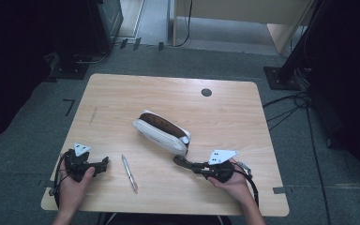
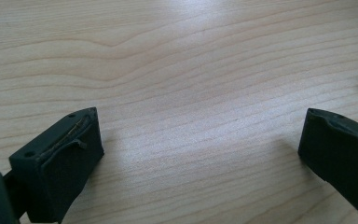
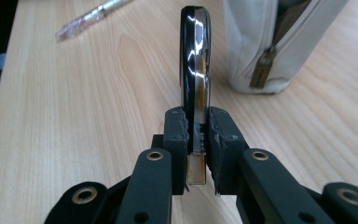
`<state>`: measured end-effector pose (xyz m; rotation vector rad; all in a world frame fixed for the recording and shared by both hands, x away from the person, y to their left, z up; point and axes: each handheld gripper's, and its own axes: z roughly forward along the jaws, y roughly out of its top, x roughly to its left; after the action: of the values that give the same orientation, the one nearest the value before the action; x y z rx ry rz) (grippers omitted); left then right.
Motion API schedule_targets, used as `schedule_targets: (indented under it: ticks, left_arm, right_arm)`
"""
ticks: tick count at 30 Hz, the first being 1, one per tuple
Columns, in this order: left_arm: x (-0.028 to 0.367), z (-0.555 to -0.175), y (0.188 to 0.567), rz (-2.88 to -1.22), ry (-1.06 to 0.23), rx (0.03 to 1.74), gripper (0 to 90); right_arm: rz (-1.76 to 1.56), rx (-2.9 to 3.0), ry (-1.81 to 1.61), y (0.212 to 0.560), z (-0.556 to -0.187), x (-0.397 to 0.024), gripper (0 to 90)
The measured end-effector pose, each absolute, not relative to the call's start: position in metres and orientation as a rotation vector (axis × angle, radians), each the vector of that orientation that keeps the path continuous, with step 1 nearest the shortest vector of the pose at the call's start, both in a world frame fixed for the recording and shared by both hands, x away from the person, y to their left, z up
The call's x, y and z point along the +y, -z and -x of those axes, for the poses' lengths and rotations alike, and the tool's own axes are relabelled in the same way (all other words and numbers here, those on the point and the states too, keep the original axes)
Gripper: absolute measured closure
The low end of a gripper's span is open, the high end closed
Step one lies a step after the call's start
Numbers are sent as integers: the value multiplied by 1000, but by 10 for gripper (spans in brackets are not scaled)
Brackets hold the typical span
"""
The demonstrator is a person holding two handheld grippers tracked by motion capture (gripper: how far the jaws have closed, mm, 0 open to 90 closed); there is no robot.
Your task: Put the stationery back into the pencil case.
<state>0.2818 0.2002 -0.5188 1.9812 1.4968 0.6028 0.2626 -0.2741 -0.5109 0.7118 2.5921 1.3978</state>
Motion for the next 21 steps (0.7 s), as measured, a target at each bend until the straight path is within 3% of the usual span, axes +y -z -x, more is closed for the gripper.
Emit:
schedule_targets:
  ticks: [21]
  left_arm:
    - [200, -282, 519, -1982, -603, 1497, 0]
  right_arm:
    - [-741, 2467, -1515, 466, -253, -276, 791]
